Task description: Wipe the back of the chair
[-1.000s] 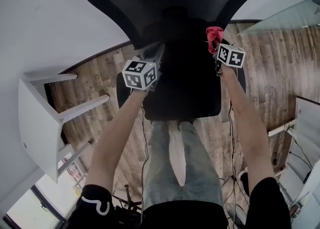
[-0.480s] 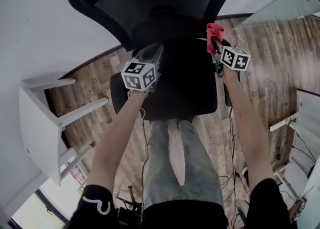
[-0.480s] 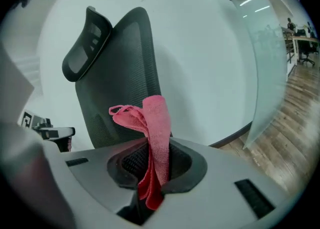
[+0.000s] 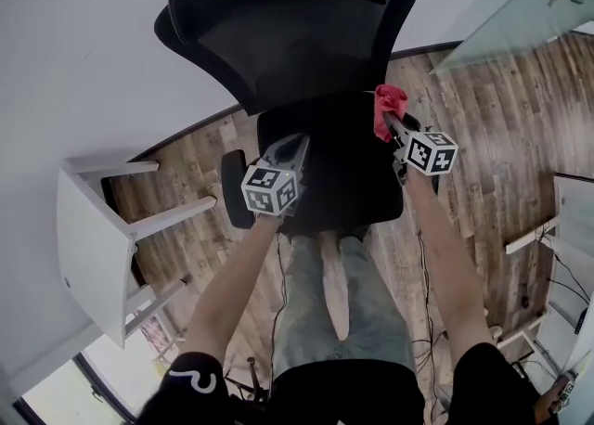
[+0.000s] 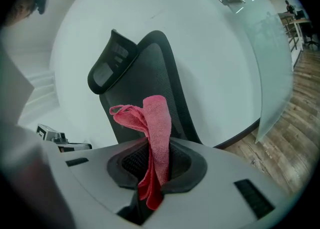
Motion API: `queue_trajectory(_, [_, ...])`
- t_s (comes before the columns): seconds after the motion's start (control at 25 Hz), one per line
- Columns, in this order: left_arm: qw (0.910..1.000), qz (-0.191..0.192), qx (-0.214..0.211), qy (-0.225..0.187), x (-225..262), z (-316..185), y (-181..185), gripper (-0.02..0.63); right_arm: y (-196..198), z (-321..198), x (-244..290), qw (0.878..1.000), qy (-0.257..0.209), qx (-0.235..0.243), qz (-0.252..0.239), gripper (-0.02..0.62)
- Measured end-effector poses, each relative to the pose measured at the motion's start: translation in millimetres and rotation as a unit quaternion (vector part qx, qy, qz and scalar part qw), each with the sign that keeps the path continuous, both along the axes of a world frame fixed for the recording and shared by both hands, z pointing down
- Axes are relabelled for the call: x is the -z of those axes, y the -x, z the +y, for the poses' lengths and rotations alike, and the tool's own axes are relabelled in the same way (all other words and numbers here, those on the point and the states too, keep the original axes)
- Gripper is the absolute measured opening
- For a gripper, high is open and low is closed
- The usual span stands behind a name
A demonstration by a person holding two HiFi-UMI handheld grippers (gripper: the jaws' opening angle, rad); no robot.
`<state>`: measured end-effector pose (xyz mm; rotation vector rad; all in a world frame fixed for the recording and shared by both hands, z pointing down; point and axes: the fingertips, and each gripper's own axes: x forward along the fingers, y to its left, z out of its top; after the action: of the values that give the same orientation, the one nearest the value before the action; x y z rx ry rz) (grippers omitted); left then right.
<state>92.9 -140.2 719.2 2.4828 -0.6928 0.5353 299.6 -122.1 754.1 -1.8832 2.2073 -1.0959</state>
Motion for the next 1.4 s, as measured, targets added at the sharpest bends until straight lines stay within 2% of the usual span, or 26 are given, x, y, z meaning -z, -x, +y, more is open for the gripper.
queue_trajectory(0.16, [0.9995, 0.006, 0.024, 0.020, 28, 28, 10, 0.023, 7, 29, 42, 1.000, -0.010, -0.005, -0.005, 0.069])
queue_trajectory(0.32, [0.9993, 0.018, 0.028, 0.018, 67, 52, 3, 0.023, 16, 51, 83, 1.000, -0.011, 0.013, 0.024, 0.069])
queue_trajectory(0.64, [0.9908, 0.098, 0.093, 0.000, 173, 35, -1, 0.023, 27, 57, 170, 0.994, -0.035, 0.065, 0.076, 0.068])
queue_trajectory(0.84, [0.9854, 0.117, 0.124, 0.002, 224, 37, 13, 0.023, 45, 64, 221, 0.990, -0.054, 0.093, 0.092, 0.067])
queue_trajectory(1.08, [0.9870, 0.106, 0.112, -0.044, 290, 32, 23, 0.023, 51, 50, 284, 0.985, -0.091, 0.099, 0.104, 0.067])
queue_trajectory(1.2, [0.9854, 0.111, 0.112, -0.063, 321, 32, 31, 0.023, 57, 45, 311, 0.984, -0.111, 0.096, 0.101, 0.067])
queue_trajectory(1.4, [0.9840, 0.121, 0.096, -0.088, 355, 42, 36, 0.023, 75, 35, 342, 0.978, -0.129, 0.118, 0.116, 0.067])
